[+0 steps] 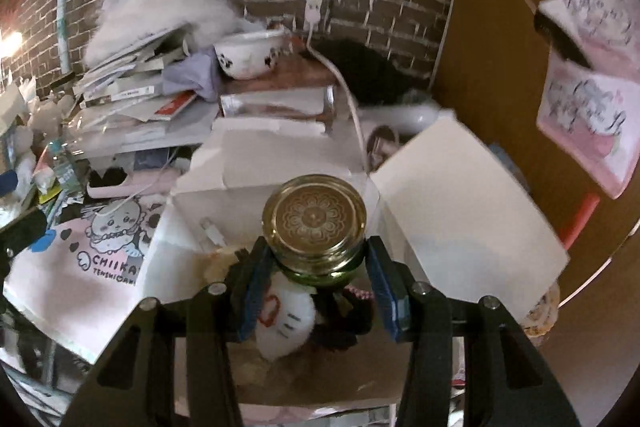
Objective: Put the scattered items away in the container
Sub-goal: 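Lower the glass jar into the white box and open the right gripper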
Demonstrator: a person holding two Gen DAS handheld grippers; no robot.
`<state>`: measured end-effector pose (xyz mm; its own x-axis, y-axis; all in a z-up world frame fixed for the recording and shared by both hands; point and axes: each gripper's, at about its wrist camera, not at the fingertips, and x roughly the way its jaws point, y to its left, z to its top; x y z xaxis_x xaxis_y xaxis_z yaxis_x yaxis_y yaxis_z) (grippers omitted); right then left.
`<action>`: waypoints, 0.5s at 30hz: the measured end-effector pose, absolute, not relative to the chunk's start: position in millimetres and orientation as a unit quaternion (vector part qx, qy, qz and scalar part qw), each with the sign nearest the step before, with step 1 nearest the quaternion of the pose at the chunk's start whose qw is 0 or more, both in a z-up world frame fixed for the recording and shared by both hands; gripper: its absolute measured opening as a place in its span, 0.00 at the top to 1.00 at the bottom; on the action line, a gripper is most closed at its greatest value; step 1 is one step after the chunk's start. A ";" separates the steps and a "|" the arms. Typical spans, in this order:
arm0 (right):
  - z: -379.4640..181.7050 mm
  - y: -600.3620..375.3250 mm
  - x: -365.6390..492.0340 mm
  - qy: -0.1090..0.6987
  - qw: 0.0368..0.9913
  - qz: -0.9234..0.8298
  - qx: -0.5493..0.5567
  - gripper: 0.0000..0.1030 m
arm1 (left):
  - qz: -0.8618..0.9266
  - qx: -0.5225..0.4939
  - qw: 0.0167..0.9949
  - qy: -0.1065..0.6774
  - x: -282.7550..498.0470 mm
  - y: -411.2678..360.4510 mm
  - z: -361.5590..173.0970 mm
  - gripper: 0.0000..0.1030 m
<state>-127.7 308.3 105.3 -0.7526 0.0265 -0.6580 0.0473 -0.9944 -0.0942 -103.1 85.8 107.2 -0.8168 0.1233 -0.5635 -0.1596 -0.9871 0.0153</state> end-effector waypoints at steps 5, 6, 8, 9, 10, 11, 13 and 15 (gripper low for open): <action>94.2 314.5 -138.6 0.050 0.010 -0.923 0.382 0.57 | 0.951 -0.298 0.077 0.038 -104.1 89.6 105.1 0.10; 92.6 315.8 -140.5 0.047 0.014 -0.921 0.387 0.57 | 0.951 -0.298 0.078 0.039 -104.4 90.1 104.8 0.10; 88.4 319.2 -146.2 0.036 0.025 -0.914 0.403 0.57 | 0.950 -0.299 0.078 0.041 -104.7 91.2 104.2 0.10; 86.5 320.4 -149.1 0.036 0.024 -0.912 0.408 0.57 | 0.950 -0.299 0.078 0.042 -104.7 91.6 104.0 0.10; 85.3 320.6 -151.6 0.042 0.017 -0.911 0.411 0.57 | 0.950 -0.300 0.079 0.043 -104.6 92.0 103.8 0.10; 85.0 320.7 -153.1 0.045 0.014 -0.910 0.412 0.57 | 0.950 -0.300 0.079 0.044 -104.6 92.4 103.5 0.10; 87.1 320.9 -153.6 0.041 0.018 -0.911 0.410 0.57 | 0.950 -0.300 0.078 0.044 -104.7 92.5 103.3 0.10; 90.2 320.9 -153.4 0.042 0.017 -0.912 0.407 0.57 | 0.950 -0.300 0.077 0.044 -104.7 92.5 103.1 0.10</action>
